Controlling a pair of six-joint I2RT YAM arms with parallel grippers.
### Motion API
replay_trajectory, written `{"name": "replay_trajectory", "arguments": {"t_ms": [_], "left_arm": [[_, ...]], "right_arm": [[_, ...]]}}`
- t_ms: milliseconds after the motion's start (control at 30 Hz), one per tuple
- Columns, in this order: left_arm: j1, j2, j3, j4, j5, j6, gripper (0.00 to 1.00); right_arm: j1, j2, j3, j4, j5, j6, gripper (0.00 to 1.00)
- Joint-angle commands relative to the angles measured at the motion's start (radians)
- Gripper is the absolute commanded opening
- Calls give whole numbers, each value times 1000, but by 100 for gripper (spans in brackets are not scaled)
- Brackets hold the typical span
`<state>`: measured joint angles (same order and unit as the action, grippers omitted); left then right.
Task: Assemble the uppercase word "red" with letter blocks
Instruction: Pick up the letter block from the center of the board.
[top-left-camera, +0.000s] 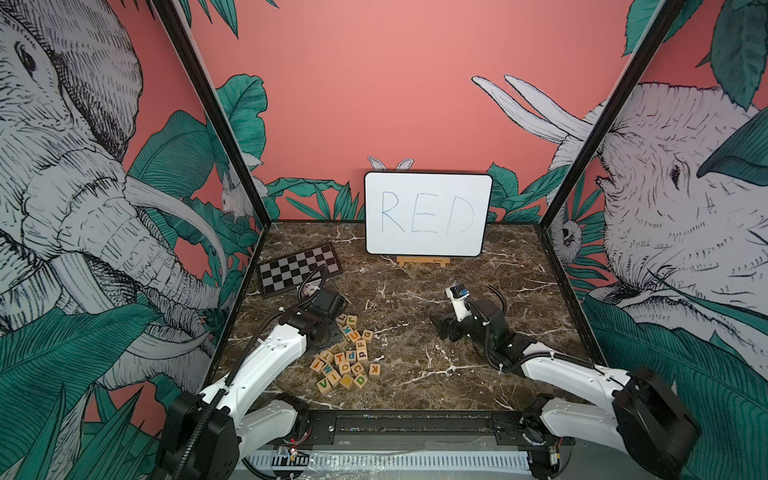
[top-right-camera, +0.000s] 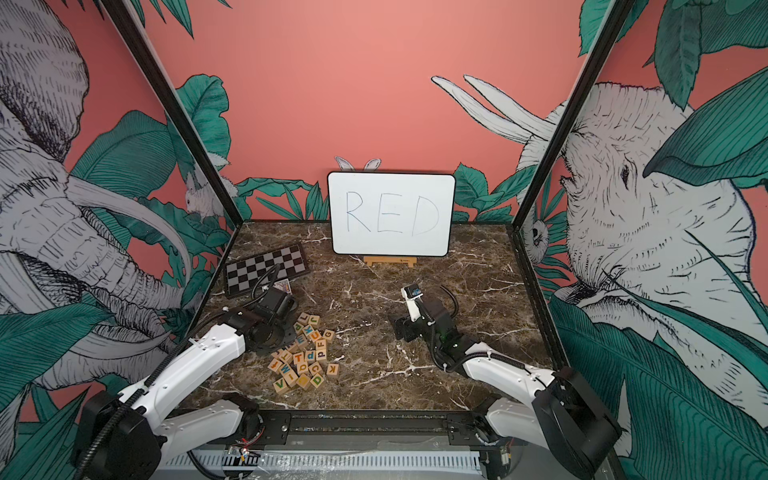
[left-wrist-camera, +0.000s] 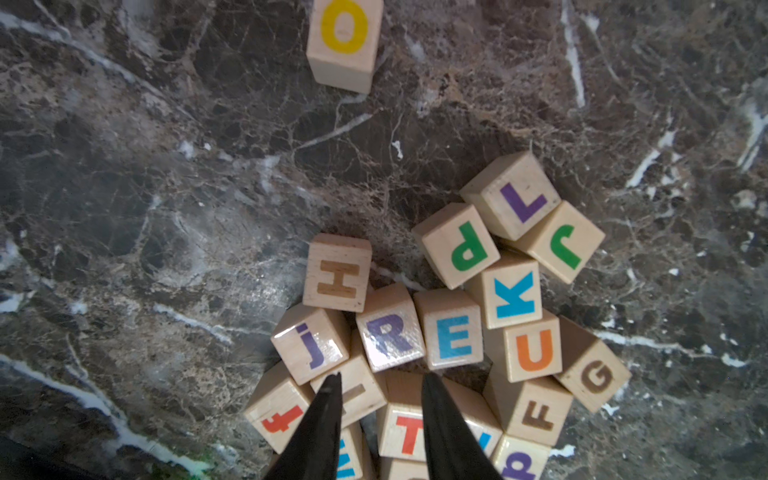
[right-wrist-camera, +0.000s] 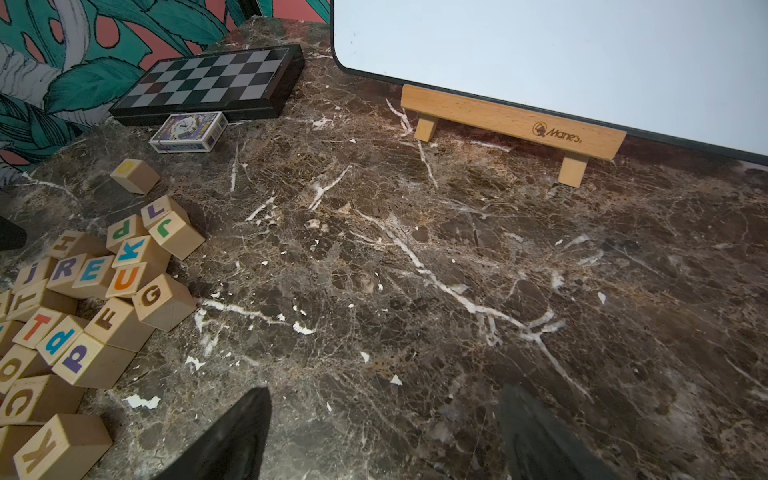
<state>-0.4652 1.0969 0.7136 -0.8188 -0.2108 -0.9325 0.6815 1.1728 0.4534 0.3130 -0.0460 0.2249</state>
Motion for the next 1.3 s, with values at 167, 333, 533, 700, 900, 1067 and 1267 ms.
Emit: {"name": "replay_trajectory", "arguments": {"t_ms": [167,333,533,700,900,1067,1267], "left_arm": [[-3,1,-82,93,-37,-28,36],[-3,40,-68,113,-46,-7,40],[-3,81,-63,127,-28,0,40],[-3,72,-69,105,-55,-11,40],[-3,42,-110,162,-41,-38,41],[-3,49,-123,181,-41,-53,41],[-3,53,-137,188,-53,-61,41]], "right_arm": [[9,4,11,4,-11,4,86],[9,8,11,8,-18,2,86],[10,14,16,6,-21,2,86],[10,18,16,5,-24,2,86],[12,26,20,8,-33,7,86],[12,29,22,8,-43,7,86],[13,32,25,7,-55,10,86]]}}
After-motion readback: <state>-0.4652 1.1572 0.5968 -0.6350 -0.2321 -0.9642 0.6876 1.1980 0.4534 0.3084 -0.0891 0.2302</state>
